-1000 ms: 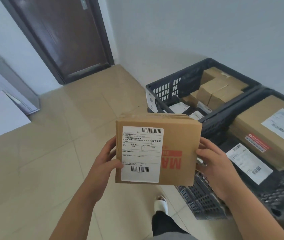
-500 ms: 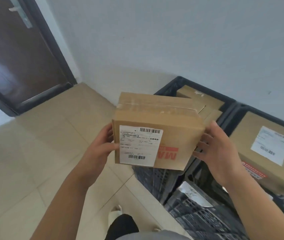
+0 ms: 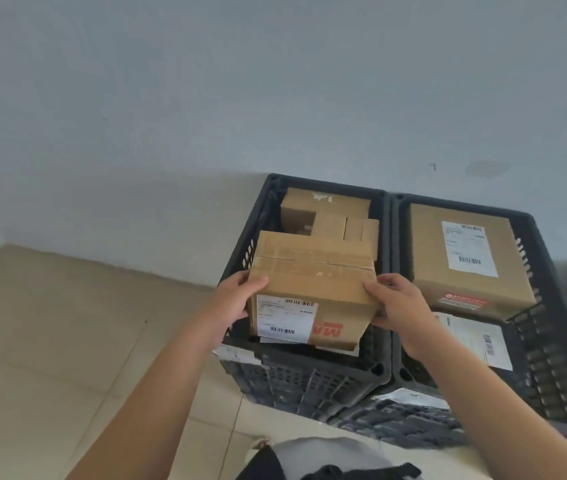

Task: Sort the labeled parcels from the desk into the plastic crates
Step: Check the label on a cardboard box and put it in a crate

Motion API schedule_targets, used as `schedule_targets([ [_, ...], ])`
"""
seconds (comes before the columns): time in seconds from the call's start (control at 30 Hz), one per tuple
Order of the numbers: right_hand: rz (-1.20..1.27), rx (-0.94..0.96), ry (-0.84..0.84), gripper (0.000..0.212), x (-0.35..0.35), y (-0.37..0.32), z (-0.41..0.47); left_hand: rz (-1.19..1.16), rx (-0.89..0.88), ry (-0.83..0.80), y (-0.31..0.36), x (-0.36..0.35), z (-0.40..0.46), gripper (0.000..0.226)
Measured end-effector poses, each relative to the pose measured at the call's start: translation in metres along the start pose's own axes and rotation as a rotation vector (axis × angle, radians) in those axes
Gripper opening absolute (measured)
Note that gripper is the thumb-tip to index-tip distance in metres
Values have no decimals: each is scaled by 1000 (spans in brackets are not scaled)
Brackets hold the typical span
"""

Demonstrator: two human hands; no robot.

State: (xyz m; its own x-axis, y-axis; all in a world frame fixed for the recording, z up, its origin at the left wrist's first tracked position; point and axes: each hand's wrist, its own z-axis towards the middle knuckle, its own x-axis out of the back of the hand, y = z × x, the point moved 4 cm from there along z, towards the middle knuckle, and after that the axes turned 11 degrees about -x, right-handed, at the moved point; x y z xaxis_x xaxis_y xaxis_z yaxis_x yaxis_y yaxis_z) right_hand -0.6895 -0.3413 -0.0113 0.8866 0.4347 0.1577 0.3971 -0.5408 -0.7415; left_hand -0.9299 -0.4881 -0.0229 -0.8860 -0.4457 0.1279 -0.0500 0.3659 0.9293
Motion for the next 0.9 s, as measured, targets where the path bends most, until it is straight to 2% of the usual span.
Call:
schedule_targets([
  [0.3,31,-31,208,28,-16,8,4,-29,61,-195,-20,2,45,37],
  [0.43,78,-24,245,19,-15,10,0,-18,46,-252,-15,1,53,34],
  [0.57,47,-19,295,29,-11,15,1,7,34,-308,-13,-5,58,31],
  [0.77,-336,108,454,47,-12,26,7,-51,67,-309,-42,-20,70,35],
  [0.9,-764,175,449,48,-38,32,13,-6,55,-282,-60,-32,77,48],
])
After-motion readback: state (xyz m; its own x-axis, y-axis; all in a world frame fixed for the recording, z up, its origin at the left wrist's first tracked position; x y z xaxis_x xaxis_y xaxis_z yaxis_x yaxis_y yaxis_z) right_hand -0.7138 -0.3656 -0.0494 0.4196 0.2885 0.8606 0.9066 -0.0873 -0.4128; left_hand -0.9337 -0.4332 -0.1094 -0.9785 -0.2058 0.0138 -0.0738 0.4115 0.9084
